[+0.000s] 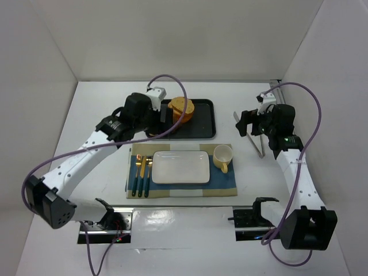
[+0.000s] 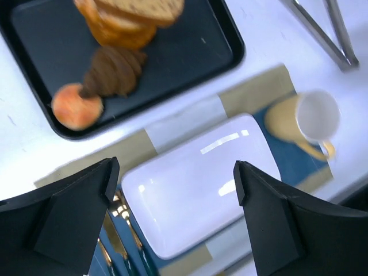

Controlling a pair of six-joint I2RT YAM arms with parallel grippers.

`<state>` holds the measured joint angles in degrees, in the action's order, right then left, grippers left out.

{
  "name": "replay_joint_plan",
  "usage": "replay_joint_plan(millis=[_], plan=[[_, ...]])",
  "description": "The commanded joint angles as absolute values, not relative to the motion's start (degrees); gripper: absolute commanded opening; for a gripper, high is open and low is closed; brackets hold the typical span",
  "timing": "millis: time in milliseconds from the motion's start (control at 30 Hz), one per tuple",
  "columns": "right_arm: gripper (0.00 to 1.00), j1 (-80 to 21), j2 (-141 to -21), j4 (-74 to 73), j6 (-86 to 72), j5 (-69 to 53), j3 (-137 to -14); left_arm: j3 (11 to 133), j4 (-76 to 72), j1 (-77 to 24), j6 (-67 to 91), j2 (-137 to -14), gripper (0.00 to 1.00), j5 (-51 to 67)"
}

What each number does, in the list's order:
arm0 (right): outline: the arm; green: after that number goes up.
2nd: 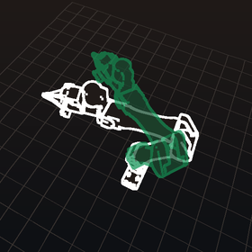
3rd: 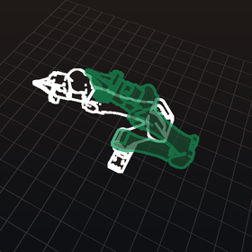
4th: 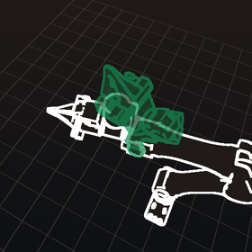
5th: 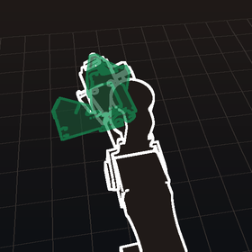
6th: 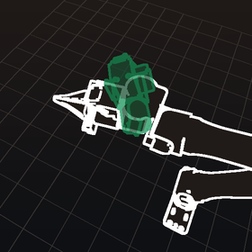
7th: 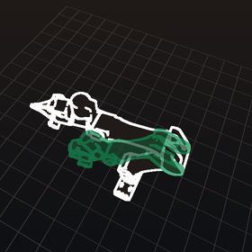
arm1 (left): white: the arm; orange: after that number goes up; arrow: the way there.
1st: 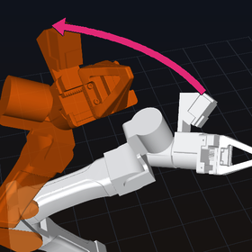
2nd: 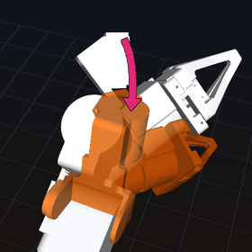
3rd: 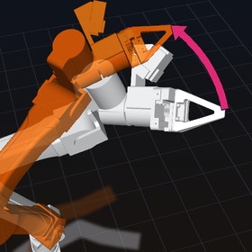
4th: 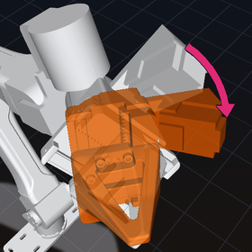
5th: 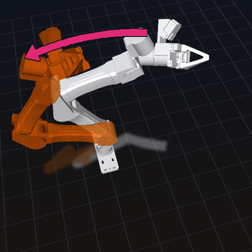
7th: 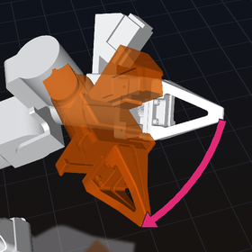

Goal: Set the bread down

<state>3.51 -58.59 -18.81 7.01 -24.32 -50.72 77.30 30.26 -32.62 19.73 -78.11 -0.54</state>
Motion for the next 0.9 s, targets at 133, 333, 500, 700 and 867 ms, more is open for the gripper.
replay_joint_plan(millis=[133, 333, 500, 700, 867], plan=[[0.34, 3.60, -62.13, -13.36, 14.06, -8.56, -48.43, 64.79, 24.44, -34.89, 18.46, -64.09, 1.00, 3.34], [0.78, 5.97, -67.84, -13.89, 23.36, -7.91, -45.88, 55.64, 20.74, -36.21, 17.93, -54.34, 1.00, 3.16], [1.00, 10.45, -71.71, -12.74, 28.64, -12.03, -44.56, 53.35, 20.47, -37.00, 17.23, -52.12, 1.00, 3.35], [1.00, 13.71, -78.12, -10.99, 32.16, -16.26, -44.56, 52.82, 19.95, -37.71, 17.23, -49.75, 1.00, 3.87], [1.00, 13.71, -82.96, -10.46, 33.31, -17.58, -46.41, 52.29, 19.95, -37.71, 17.23, -49.75, 1.00, 4.48]])
